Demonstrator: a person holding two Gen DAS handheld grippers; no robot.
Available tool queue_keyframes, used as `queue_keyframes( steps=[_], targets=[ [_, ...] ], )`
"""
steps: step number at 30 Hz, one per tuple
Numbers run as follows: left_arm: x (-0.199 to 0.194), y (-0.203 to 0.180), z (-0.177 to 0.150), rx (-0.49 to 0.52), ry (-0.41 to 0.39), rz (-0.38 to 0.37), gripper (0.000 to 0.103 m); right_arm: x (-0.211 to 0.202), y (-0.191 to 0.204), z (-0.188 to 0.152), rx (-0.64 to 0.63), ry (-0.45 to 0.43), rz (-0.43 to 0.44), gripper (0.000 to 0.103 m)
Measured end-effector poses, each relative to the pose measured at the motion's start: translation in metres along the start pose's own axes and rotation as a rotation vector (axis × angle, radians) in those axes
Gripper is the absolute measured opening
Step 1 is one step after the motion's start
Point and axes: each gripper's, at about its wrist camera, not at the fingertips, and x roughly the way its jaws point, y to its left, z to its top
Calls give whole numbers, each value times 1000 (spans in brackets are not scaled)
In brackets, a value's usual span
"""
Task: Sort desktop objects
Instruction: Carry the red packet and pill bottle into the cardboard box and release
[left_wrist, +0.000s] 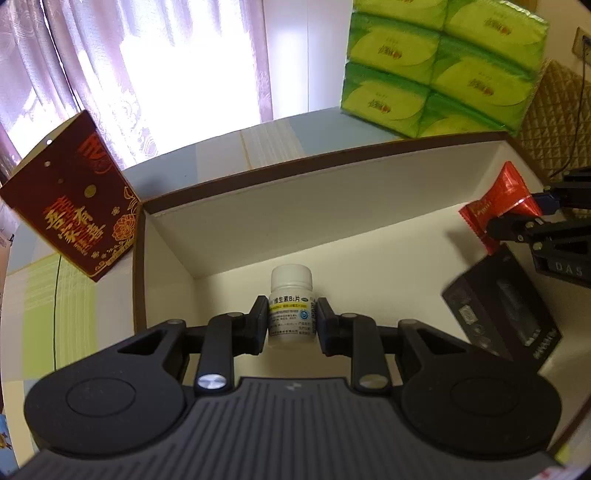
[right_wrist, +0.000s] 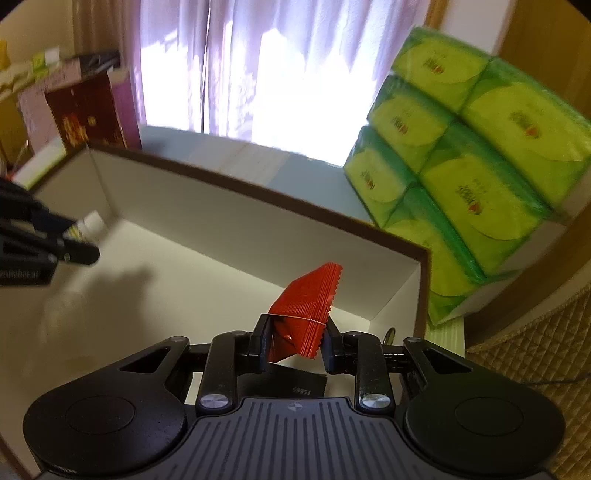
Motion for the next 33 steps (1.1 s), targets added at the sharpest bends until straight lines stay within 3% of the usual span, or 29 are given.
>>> queue_keyframes(
  steps=[12, 18, 20, 22, 29, 33],
  targets=[
    [35, -2, 10, 54, 39, 35, 23, 25, -2, 3, -64, 36, -26, 25],
    [35, -6, 11, 82, 16, 68, 36, 25, -2, 3, -69, 31, -33, 26],
    [33, -7, 10, 95, 8, 73, 42, 23, -1, 3, -76, 21, -25, 36],
    [32, -6, 10, 92, 4, 75, 50, 18, 0, 3, -78, -9, -33, 69],
    [20, -7, 5, 95, -15, 82, 63, 1, 5, 1, -95, -65, -42, 80],
    [9, -8, 1, 97, -22, 93, 79, -13, 6, -3, -85, -92, -33, 96]
  ],
)
